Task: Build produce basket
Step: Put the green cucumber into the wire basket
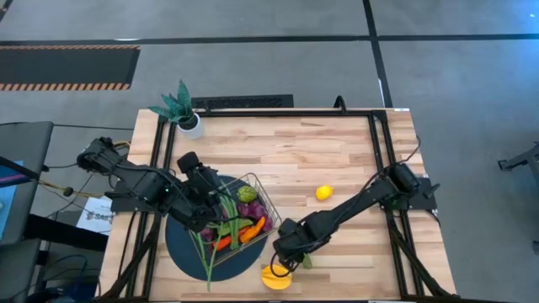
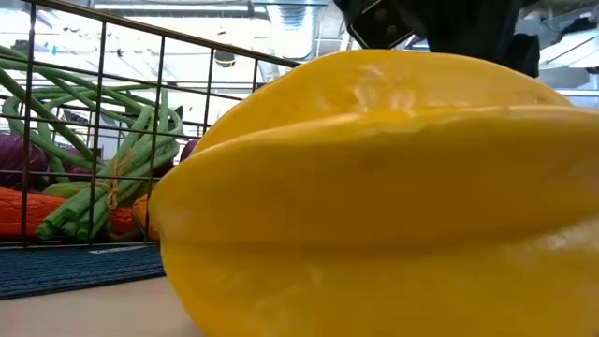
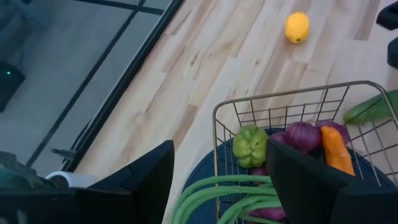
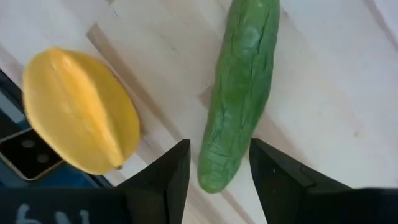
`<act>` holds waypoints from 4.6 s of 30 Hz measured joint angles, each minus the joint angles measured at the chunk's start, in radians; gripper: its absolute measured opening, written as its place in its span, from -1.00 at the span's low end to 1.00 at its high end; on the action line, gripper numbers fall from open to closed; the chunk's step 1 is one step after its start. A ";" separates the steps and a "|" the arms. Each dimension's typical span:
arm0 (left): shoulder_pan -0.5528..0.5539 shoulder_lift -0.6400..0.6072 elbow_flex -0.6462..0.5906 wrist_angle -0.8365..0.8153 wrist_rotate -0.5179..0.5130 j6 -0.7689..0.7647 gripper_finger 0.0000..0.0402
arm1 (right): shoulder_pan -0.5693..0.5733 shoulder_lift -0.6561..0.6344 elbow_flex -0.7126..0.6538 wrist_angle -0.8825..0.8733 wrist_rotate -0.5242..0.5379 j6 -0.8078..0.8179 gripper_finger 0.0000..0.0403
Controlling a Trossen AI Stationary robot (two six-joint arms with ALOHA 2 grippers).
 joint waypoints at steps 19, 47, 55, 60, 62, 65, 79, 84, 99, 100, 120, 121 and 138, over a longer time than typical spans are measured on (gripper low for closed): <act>0.000 0.001 0.000 0.003 -0.057 -0.142 0.18 | -0.001 0.001 -0.119 0.054 -0.008 -0.120 0.18; 0.000 0.002 0.000 0.000 -0.033 -0.132 0.18 | -0.032 0.132 -0.129 0.276 -0.044 -0.137 0.21; 0.000 0.002 0.000 0.003 -0.018 -0.136 0.18 | -0.046 0.102 -0.132 0.262 -0.103 -0.143 -0.32; 0.000 0.002 0.000 0.004 -0.005 -0.136 0.18 | -0.048 0.042 -0.140 0.235 -0.153 -0.135 -0.47; 0.000 0.002 0.000 0.004 -0.001 -0.136 0.18 | -0.043 -0.008 -0.138 0.243 -0.155 -0.135 -0.47; 0.000 0.002 0.000 0.004 0.001 -0.136 0.18 | -0.041 -0.087 -0.137 0.251 -0.136 -0.133 -0.47; 0.000 0.002 0.000 0.002 0.006 -0.136 0.18 | -0.104 -0.359 -0.058 0.422 0.247 -0.316 -0.47; 0.000 0.002 0.000 -0.009 0.006 -0.135 0.18 | -0.195 -0.322 -0.027 0.599 0.210 -0.460 -0.47; 0.005 -0.003 0.023 -0.141 0.038 -0.134 0.18 | -0.329 -0.032 0.113 0.648 0.022 -0.512 -0.47; 0.006 -0.003 0.026 -0.146 0.037 -0.145 0.18 | -0.334 -0.022 0.118 0.644 0.019 -0.513 -0.47; 0.022 -0.013 0.157 -0.095 -0.161 -0.040 0.18 | -0.353 -0.055 0.106 0.219 0.107 -0.573 -0.47; 0.021 -0.013 0.162 -0.097 -0.161 -0.039 0.18 | -0.352 -0.058 0.109 0.262 0.107 -0.573 -0.47; 0.021 -0.012 0.172 -0.104 -0.148 -0.042 0.18 | -0.340 -0.063 0.113 0.351 0.105 -0.578 -0.47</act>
